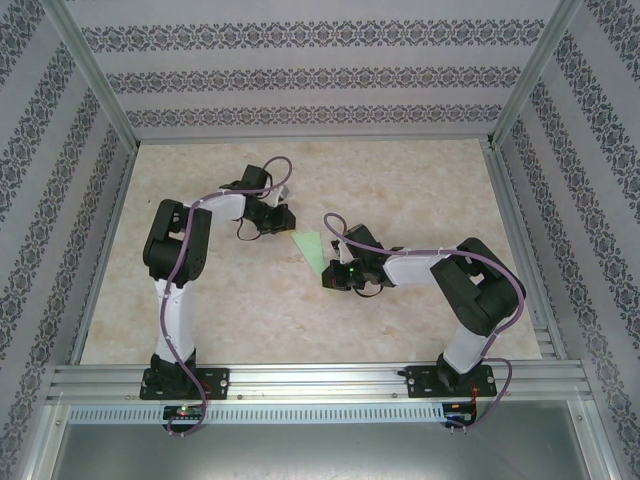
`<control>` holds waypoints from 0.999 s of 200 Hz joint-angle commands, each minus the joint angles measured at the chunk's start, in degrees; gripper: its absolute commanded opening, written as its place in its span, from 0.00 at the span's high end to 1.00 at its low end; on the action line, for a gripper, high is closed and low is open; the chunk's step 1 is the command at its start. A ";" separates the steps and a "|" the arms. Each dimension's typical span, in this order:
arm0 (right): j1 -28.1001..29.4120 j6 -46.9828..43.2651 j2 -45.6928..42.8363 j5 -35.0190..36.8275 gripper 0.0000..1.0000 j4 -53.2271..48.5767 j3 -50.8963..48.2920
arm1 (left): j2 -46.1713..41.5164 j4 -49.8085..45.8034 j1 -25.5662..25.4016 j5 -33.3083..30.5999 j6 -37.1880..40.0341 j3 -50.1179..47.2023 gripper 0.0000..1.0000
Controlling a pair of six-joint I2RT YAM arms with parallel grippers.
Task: Fold a paper plane with a square sheet of paper (pick it up from the middle)
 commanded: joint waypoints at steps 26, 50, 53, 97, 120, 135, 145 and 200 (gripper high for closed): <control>-0.45 -0.84 3.17 5.96 0.96 -14.76 -3.48 | -5.43 2.09 2.23 -3.89 -2.08 -0.63 0.81; -0.44 0.57 -0.43 5.17 0.91 -13.12 -1.47 | -10.46 5.26 0.96 -5.07 -7.26 -6.23 0.77; -0.49 0.84 -1.02 5.26 0.90 -12.99 -0.99 | -10.95 5.46 0.76 -5.34 -7.82 -6.90 0.77; -0.89 4.78 -10.71 7.11 0.67 -10.50 7.05 | -18.00 2.54 -3.84 -12.63 -12.25 -12.65 0.62; -1.59 4.43 -14.74 10.99 0.56 -11.20 9.00 | -19.42 -4.20 -6.93 -18.57 -12.12 -11.14 0.51; -2.42 3.85 -17.24 15.45 0.49 -12.65 8.66 | -19.49 -8.45 -9.39 -22.61 -12.32 -9.80 0.43; -3.19 3.95 -18.83 18.69 0.44 -13.61 7.79 | -19.44 -10.59 -11.26 -24.95 -13.13 -9.23 0.37; -7.86 8.46 -26.38 32.11 0.19 -17.29 0.30 | -14.66 -21.00 -22.78 -35.86 -14.37 -0.93 0.15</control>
